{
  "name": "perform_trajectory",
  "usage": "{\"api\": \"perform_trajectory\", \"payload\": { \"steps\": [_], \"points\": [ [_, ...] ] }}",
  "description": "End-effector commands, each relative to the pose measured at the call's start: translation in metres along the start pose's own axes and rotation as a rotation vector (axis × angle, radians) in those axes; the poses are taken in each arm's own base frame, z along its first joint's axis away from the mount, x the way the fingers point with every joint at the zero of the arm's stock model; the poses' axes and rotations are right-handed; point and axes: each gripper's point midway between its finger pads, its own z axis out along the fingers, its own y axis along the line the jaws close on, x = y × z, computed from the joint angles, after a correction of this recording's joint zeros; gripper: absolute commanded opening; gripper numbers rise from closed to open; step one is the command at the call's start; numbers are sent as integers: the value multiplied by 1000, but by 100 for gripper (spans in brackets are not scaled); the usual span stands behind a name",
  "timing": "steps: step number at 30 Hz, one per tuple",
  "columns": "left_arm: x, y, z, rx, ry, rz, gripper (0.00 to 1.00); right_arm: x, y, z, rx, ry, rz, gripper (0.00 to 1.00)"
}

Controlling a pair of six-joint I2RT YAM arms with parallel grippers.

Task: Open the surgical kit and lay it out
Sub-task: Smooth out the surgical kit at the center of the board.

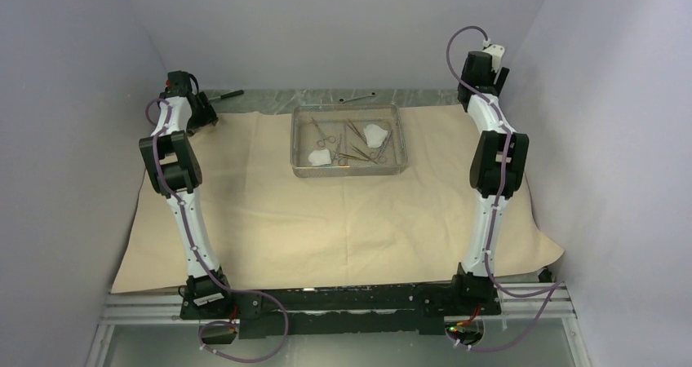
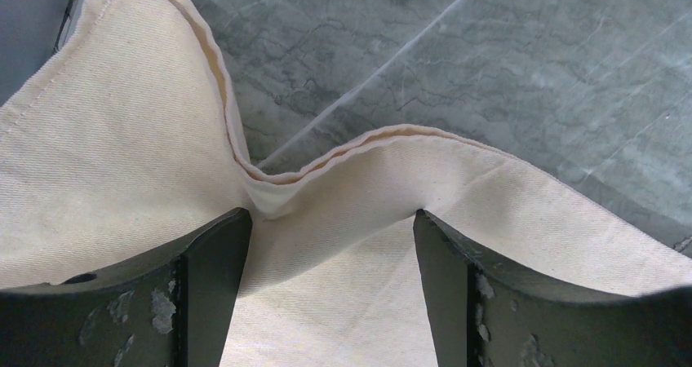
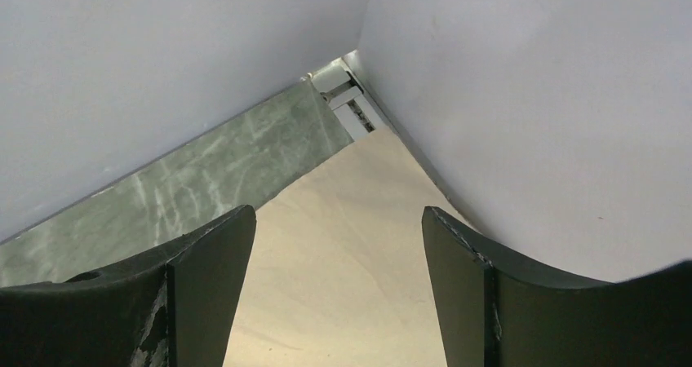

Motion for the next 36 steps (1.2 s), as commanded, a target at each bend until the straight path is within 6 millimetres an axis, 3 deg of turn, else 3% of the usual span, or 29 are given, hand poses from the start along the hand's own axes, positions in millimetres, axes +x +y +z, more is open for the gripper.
{"api": "perform_trajectory", "payload": {
  "steps": [1,10,14,18,23,28,31,36],
  "points": [
    [34,-5,-2,25,118,8,79,8,-9,14,18,69,17,79],
    [37,-4,-3,22,126,0,79,40,-14,36,-106,240,122,78],
    [35,-5,-7,25,126,-10,79,53,-8,29,-164,284,105,74],
    [24,-11,-21,48,107,-15,79,64,-15,18,-160,341,82,72],
    [-2,-22,-56,99,45,-21,81,64,-23,-3,-165,389,88,72],
    [-18,-17,-107,89,-25,-30,83,53,-30,-34,-162,419,154,72],
    [-10,-5,-136,46,-32,-37,83,60,-37,-54,-133,464,207,72],
    [34,27,-168,-76,18,-87,84,87,-54,-91,-68,564,237,72]
  ]
}}
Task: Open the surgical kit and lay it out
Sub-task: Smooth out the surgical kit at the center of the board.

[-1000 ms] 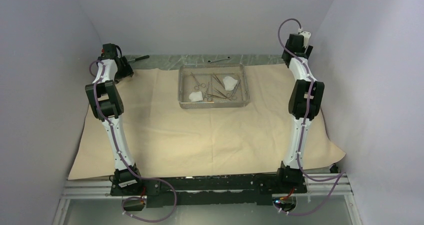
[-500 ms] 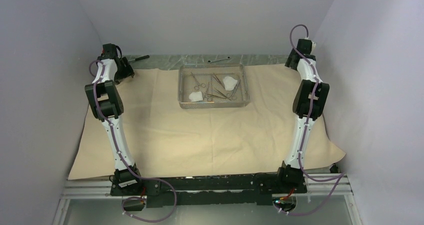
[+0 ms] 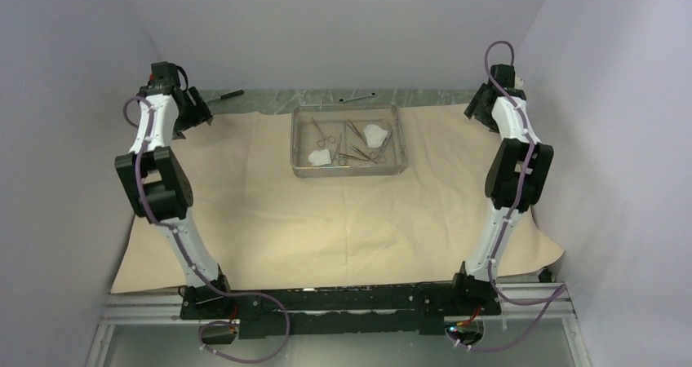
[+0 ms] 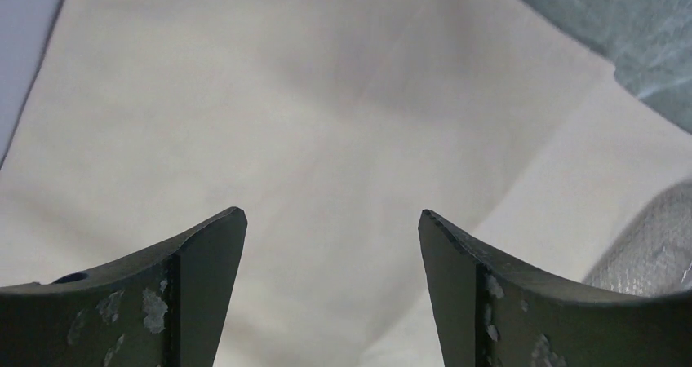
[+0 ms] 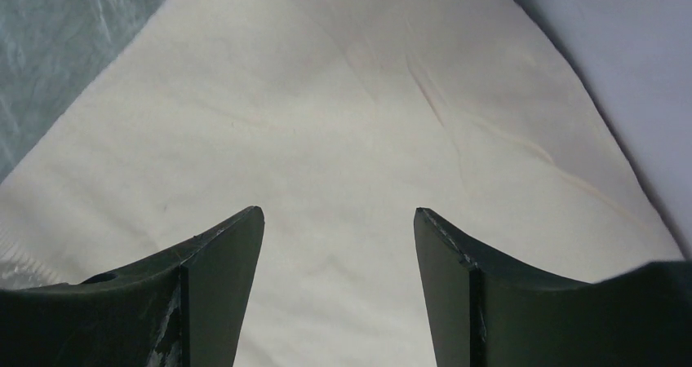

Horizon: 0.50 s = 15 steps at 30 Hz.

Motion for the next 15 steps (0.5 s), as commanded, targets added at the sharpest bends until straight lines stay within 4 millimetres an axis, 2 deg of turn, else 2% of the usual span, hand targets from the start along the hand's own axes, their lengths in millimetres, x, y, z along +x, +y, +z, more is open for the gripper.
{"api": "perform_trajectory", "payload": {
  "steps": [1,5,8,10,15],
  "points": [
    [29,29,-42,-113,14,-67,83,22,-16,-37,50,46,82,72],
    [73,55,-48,-154,85,-131,82,51,-31,-49,72,87,67,72],
    [83,61,-40,-116,104,-143,81,59,-28,-50,21,84,40,72],
    [73,53,-33,-64,87,-112,80,60,-14,-51,-65,82,16,72],
    [19,17,-10,77,-6,-5,80,45,10,-43,-138,29,-42,72]
  ]
}}
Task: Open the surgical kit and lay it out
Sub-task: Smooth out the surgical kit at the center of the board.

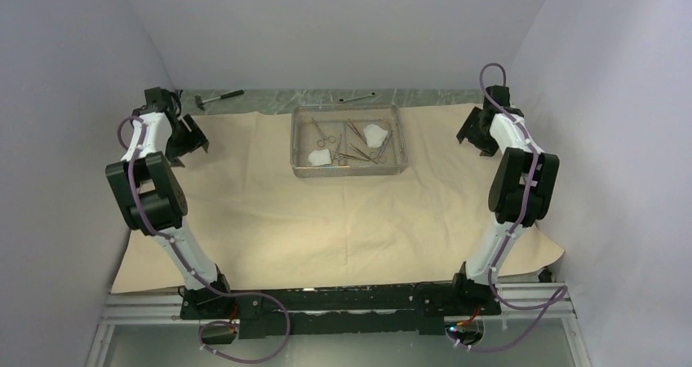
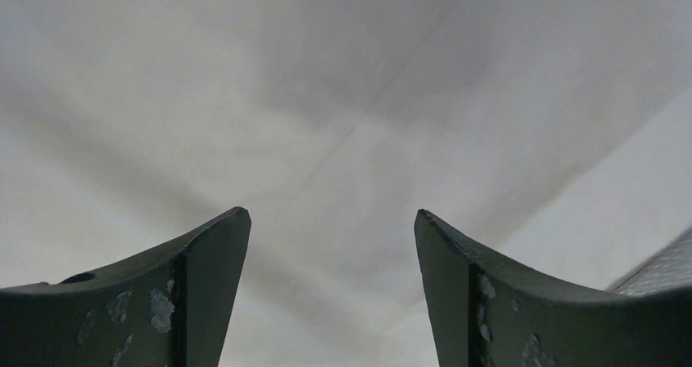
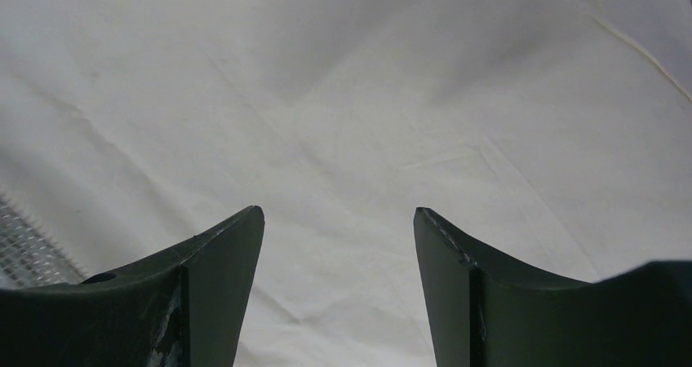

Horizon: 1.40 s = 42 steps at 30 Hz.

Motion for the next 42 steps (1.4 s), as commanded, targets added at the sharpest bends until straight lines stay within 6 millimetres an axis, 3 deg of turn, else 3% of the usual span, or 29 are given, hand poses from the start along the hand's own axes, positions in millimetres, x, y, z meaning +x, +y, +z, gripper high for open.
{"api": "perform_trajectory", "payload": {
  "steps": [1,4,7,10,14,20,22,25,32,34,40,42],
  "points": [
    [-74,-57,-2,177,-185,122,80,-41,37,-8,-118,-143,-58,72],
    [-100,-84,10,214,-225,172,79,-47,48,5,-126,-146,-63,72],
    [-106,-117,22,265,-222,234,79,-54,56,17,-109,-145,-66,71],
    [-97,-152,34,289,-211,314,77,-62,64,24,-100,-154,-69,71],
    [-74,-185,52,307,-188,358,71,-72,82,29,-127,-175,-113,70],
    [-51,-214,74,290,-205,401,61,-71,98,35,-134,-176,-165,69],
    [-46,-219,82,274,-209,416,58,-70,100,36,-129,-173,-173,69],
    [-54,-207,94,180,-236,397,53,-71,100,36,-127,-171,-173,68],
    [-42,-216,107,133,-230,452,42,-64,102,39,-139,-160,-192,68],
    [-38,-218,109,136,-225,464,35,-61,104,41,-143,-154,-205,68],
    [-34,-223,114,142,-218,507,1,-56,100,46,-120,-153,-221,68],
    [-35,-223,114,137,-222,514,0,-55,97,48,-103,-154,-222,68]
  ]
}}
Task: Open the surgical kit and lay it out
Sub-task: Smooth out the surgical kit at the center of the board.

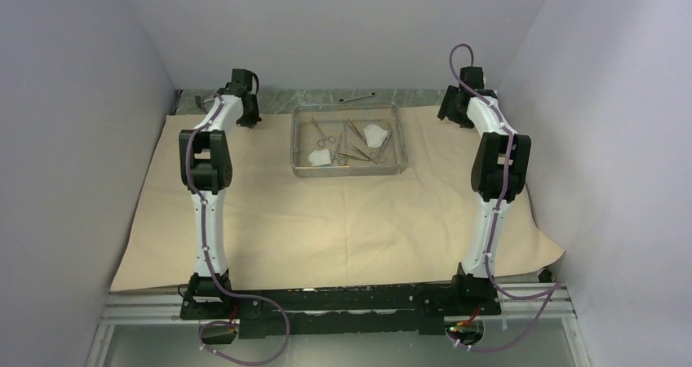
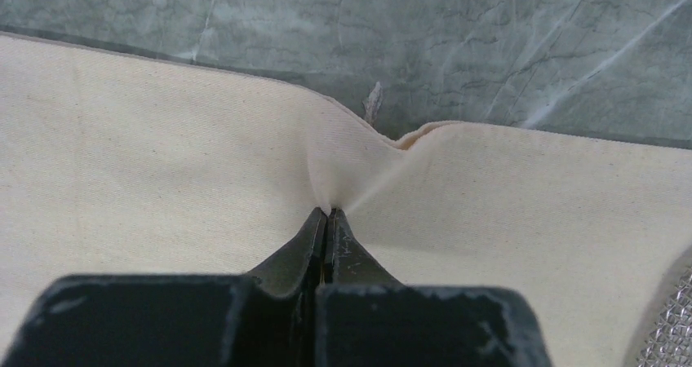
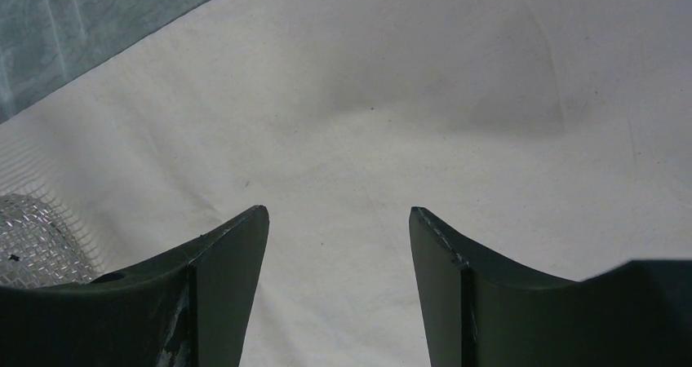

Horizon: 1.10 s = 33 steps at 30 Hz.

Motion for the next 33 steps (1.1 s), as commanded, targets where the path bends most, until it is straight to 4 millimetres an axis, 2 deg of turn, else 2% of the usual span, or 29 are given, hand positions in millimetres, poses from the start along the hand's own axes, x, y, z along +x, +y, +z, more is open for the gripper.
{"api": "perform_trajectory", "payload": {
  "steps": [1,15,28,33],
  "points": [
    [-4,-3,9,-8,-13,39,0,1,-6,6,44,-13,-24,68],
    [-20,12,26,-90,-43,57,0,11,-16,40,103,25,-77,71],
    [-26,30,46,-105,-57,13,0,3,-17,54,129,2,-62,72],
    [-30,28,53,-91,-73,12,0,2,-16,58,131,-1,-48,72]
  ]
}}
